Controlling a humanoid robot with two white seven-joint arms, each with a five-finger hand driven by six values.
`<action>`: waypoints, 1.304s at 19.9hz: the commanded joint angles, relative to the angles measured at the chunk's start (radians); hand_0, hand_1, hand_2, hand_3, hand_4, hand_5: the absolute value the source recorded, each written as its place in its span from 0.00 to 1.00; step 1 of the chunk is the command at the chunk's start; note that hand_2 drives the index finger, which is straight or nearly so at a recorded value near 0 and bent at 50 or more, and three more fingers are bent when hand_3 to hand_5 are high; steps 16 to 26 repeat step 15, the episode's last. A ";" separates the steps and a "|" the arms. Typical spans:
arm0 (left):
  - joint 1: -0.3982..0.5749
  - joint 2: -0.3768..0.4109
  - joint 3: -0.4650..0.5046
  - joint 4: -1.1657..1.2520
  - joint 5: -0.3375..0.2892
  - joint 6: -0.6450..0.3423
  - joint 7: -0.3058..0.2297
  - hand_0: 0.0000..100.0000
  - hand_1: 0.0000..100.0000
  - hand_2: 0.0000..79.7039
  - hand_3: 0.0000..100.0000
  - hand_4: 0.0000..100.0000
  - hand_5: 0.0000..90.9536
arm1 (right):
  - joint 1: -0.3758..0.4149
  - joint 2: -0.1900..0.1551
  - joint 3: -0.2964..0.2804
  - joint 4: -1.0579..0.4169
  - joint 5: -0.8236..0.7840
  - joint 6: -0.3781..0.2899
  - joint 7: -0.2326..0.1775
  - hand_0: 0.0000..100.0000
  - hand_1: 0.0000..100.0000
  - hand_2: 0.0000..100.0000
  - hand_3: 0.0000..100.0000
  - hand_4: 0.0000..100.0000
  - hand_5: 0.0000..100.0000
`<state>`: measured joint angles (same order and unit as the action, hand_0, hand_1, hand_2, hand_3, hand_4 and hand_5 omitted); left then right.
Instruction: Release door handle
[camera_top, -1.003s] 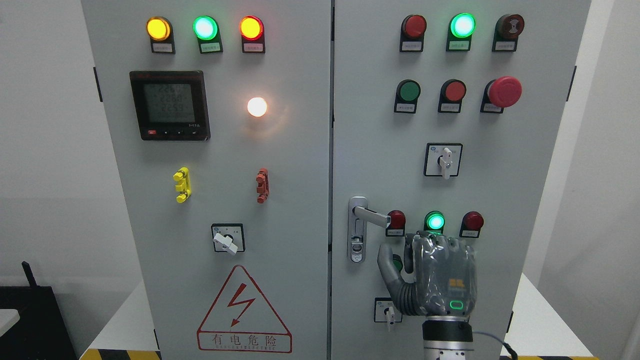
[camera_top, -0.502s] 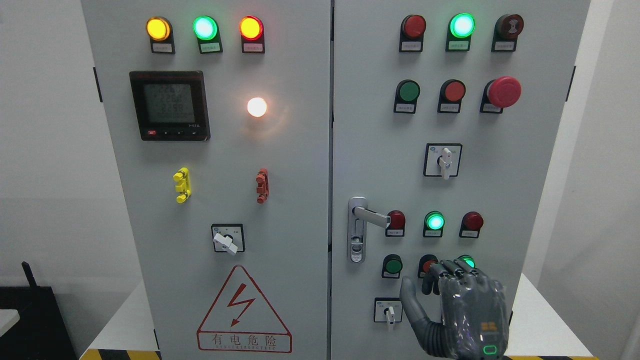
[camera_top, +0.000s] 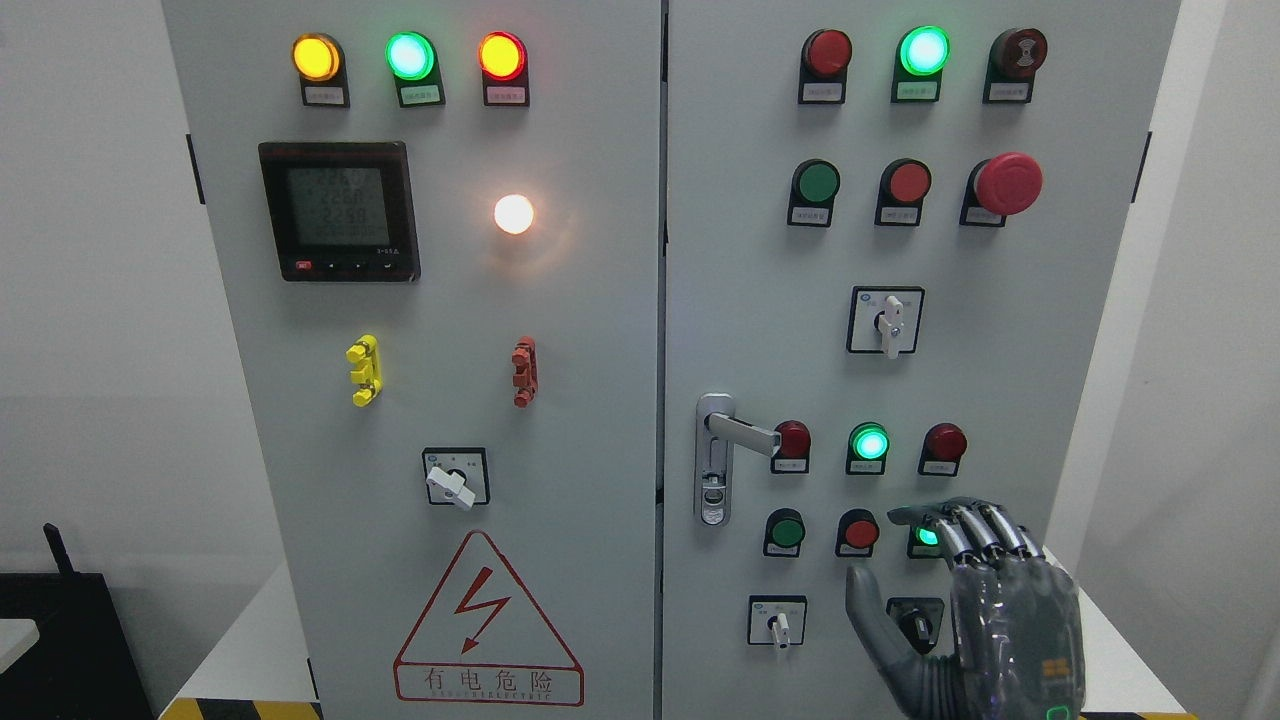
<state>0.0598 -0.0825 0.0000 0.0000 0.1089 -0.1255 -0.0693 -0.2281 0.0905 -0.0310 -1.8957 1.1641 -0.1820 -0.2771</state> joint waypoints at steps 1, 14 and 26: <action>0.000 0.001 -0.012 -0.015 0.000 0.000 0.000 0.12 0.39 0.00 0.00 0.00 0.00 | 0.001 0.000 -0.064 -0.020 -0.038 -0.002 0.010 0.37 0.16 0.00 0.03 0.00 0.00; 0.000 0.001 -0.012 -0.015 0.000 0.000 0.000 0.12 0.39 0.00 0.00 0.00 0.00 | -0.007 0.011 -0.037 -0.022 -0.038 -0.002 0.010 0.37 0.18 0.05 0.08 0.05 0.03; 0.000 0.001 -0.012 -0.015 0.000 0.000 0.000 0.12 0.39 0.00 0.00 0.00 0.00 | -0.005 0.011 -0.033 -0.022 -0.038 -0.004 0.010 0.37 0.18 0.06 0.08 0.05 0.03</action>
